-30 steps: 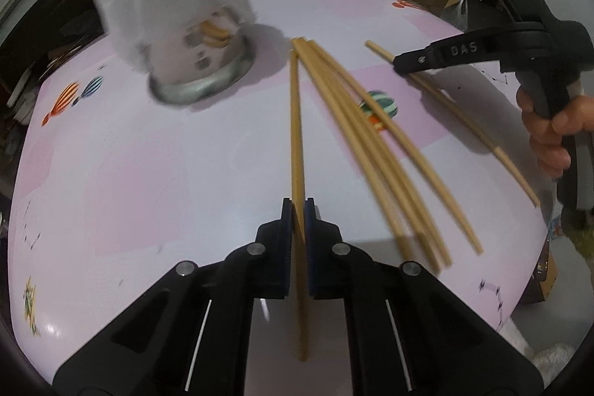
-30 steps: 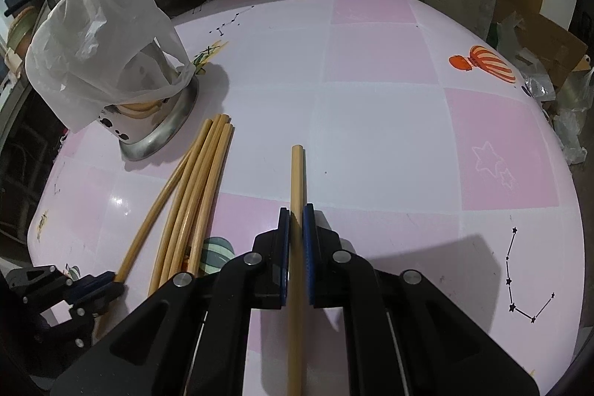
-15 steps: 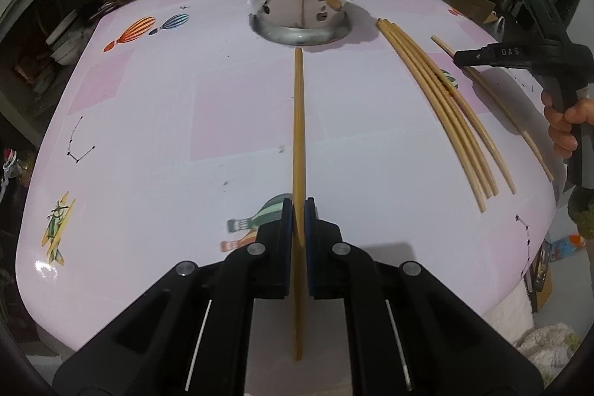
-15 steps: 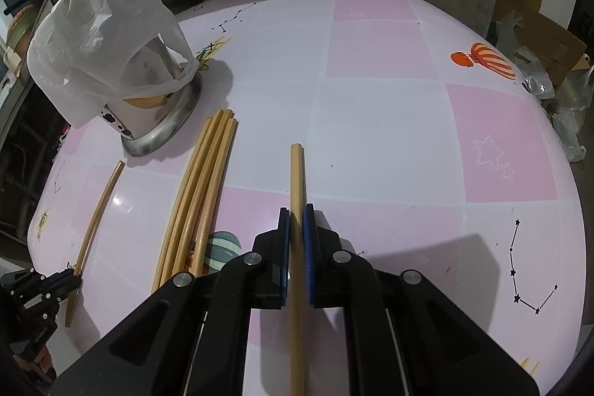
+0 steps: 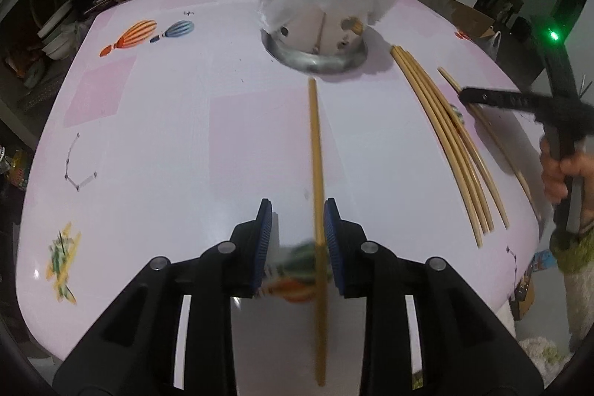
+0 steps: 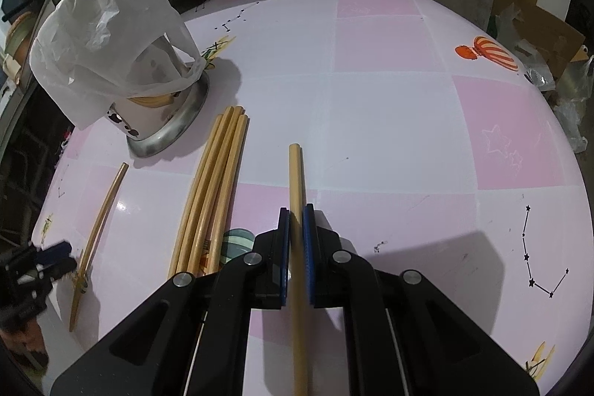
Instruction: Organize utensils
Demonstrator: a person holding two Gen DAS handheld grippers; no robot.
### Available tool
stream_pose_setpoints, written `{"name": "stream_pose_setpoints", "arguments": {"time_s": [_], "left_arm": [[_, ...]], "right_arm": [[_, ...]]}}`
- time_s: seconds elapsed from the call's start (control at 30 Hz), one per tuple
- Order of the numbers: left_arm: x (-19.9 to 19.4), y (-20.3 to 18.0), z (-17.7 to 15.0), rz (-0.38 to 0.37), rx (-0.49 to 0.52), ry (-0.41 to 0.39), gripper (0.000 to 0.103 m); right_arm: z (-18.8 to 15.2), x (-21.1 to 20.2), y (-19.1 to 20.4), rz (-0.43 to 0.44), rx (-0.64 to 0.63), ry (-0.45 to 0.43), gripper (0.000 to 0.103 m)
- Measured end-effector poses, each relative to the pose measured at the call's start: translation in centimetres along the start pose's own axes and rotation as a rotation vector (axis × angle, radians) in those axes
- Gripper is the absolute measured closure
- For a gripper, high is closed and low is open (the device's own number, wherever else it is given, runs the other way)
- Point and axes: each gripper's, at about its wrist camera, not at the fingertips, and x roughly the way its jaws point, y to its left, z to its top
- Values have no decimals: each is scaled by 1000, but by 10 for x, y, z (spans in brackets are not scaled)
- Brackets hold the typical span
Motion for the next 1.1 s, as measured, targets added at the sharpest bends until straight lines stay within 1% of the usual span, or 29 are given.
{"name": "stream_pose_setpoints", "arguments": {"time_s": [0.17, 0.33, 0.47, 0.67, 0.77, 0.93, 1.1], "left_arm": [[7, 2, 27, -26, -6, -5, 66], [24, -2, 49, -37, -2, 7, 66], [39, -7, 64, -37, 33, 23, 66], [48, -6, 80, -88, 19, 39, 66], [50, -6, 86, -99, 30, 45, 66], [53, -11, 91, -82, 64, 55, 66], [63, -22, 90, -29, 121, 88, 66]], "right_arm": [[0, 2, 2, 23, 4, 4, 95], [1, 3, 5, 32, -4, 7, 95], [0, 3, 4, 39, -7, 8, 95], [1, 4, 3, 44, -13, 12, 95], [1, 4, 2, 46, -13, 13, 95], [1, 4, 2, 47, -11, 11, 95], [1, 4, 2, 47, -12, 11, 95]]}}
